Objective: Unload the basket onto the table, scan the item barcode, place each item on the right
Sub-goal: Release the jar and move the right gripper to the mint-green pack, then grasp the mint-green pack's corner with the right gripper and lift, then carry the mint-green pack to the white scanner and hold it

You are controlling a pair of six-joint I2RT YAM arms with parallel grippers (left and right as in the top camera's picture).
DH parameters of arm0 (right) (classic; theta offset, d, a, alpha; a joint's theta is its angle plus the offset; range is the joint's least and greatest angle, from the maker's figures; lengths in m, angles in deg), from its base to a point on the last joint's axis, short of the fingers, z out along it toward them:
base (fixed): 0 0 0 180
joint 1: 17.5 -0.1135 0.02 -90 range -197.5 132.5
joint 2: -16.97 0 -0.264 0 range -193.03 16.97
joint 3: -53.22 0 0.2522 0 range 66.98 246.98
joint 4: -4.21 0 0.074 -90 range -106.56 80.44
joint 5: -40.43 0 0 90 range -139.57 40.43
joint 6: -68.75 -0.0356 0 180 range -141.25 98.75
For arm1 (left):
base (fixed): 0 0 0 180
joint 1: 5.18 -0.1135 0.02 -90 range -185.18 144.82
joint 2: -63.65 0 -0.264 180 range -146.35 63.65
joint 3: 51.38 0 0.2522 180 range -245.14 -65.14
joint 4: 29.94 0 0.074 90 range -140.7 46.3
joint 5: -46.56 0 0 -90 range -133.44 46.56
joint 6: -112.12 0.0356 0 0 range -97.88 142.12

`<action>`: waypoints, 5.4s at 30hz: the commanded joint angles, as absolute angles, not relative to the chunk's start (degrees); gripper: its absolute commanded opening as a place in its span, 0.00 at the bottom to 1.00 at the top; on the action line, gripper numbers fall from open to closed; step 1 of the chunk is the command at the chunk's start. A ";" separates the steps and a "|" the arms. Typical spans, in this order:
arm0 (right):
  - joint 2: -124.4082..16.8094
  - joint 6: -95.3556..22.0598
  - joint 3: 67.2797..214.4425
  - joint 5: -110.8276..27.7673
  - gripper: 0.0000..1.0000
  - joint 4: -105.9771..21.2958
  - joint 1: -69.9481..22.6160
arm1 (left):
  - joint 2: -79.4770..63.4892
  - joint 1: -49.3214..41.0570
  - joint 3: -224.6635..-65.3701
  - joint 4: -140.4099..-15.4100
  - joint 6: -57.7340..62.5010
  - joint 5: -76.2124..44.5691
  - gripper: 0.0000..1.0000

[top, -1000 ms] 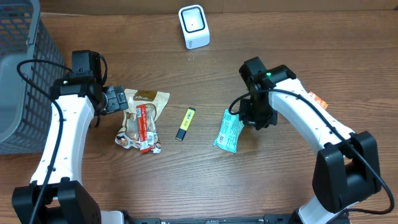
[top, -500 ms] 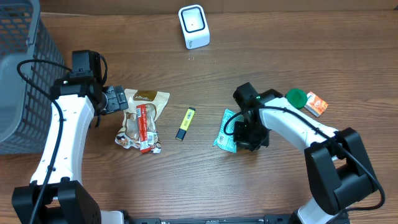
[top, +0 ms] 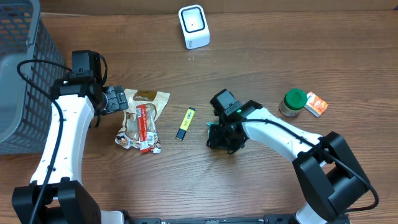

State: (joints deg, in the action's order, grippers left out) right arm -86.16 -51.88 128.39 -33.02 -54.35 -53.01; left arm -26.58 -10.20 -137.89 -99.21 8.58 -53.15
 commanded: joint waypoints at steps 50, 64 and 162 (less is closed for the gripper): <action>-84.87 -39.23 128.04 -34.74 0.51 -56.34 -34.34 | -27.00 -10.42 -138.20 -99.14 8.36 -53.72 1.00; -84.87 -42.24 123.30 -34.46 0.49 -54.24 -34.37 | -27.00 -10.42 -138.20 -99.14 8.36 -53.74 1.00; -57.46 -21.00 133.59 -13.02 0.04 -68.84 -25.75 | -27.00 -10.42 -138.20 -99.14 8.36 -53.72 1.00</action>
